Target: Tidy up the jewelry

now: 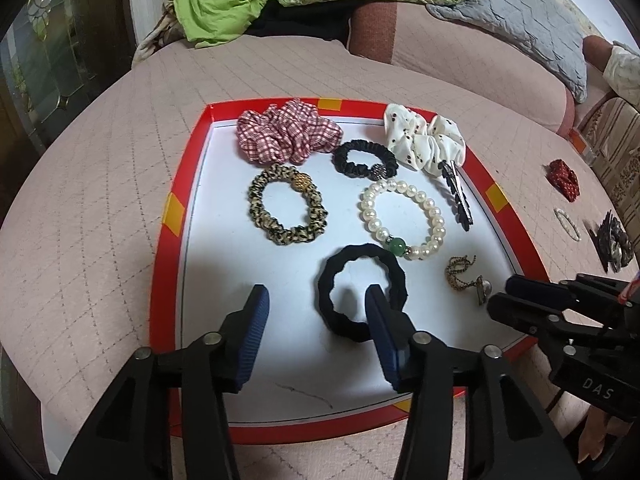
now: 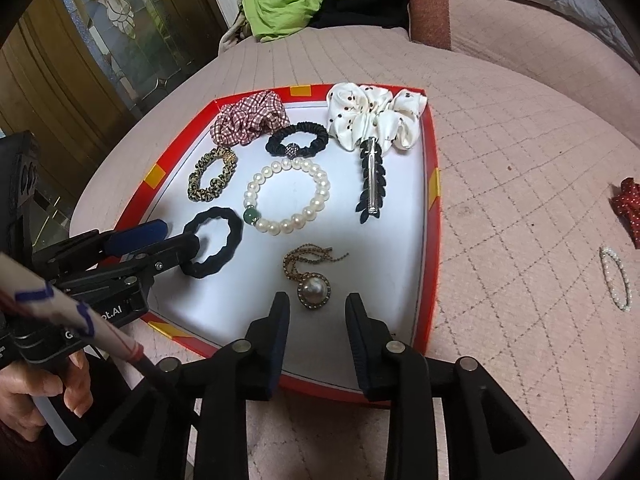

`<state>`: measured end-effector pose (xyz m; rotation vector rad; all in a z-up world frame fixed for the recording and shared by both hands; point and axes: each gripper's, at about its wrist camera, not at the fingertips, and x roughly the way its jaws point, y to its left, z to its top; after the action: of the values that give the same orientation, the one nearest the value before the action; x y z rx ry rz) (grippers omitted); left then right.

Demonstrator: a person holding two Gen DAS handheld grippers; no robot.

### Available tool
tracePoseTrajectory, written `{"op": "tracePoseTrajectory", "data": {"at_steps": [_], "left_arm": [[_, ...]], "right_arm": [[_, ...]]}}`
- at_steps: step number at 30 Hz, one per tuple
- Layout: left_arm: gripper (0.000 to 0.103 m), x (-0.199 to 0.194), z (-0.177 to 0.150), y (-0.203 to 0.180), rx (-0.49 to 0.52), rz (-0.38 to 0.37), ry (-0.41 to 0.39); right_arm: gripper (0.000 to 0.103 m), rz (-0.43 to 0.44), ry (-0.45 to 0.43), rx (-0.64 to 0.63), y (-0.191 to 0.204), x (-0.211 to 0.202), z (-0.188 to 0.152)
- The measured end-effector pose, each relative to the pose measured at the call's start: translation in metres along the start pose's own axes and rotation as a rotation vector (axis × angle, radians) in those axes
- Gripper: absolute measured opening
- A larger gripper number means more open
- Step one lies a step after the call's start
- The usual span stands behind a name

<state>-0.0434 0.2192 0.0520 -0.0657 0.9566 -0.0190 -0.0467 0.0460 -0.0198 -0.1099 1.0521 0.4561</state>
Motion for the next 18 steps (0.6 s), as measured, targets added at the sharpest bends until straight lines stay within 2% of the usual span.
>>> {"op": "tracePoseTrajectory", "data": {"at_steps": [12, 15, 18], "left_arm": [[0.062, -0.006, -0.001, 0.004, -0.019, 0.018, -0.018], [0.065, -0.011, -0.003, 0.006, -0.028, 0.017, -0.036], [0.068, -0.024, -0.006, 0.009, -0.052, 0.015, -0.088]], "right_arm": [[0.045, -0.020, -0.025, -0.002, -0.001, -0.018, -0.011], [0.050, -0.023, -0.032, 0.000, 0.000, -0.021, -0.013], [0.051, -0.025, -0.051, 0.009, 0.001, -0.025, -0.014]]}}
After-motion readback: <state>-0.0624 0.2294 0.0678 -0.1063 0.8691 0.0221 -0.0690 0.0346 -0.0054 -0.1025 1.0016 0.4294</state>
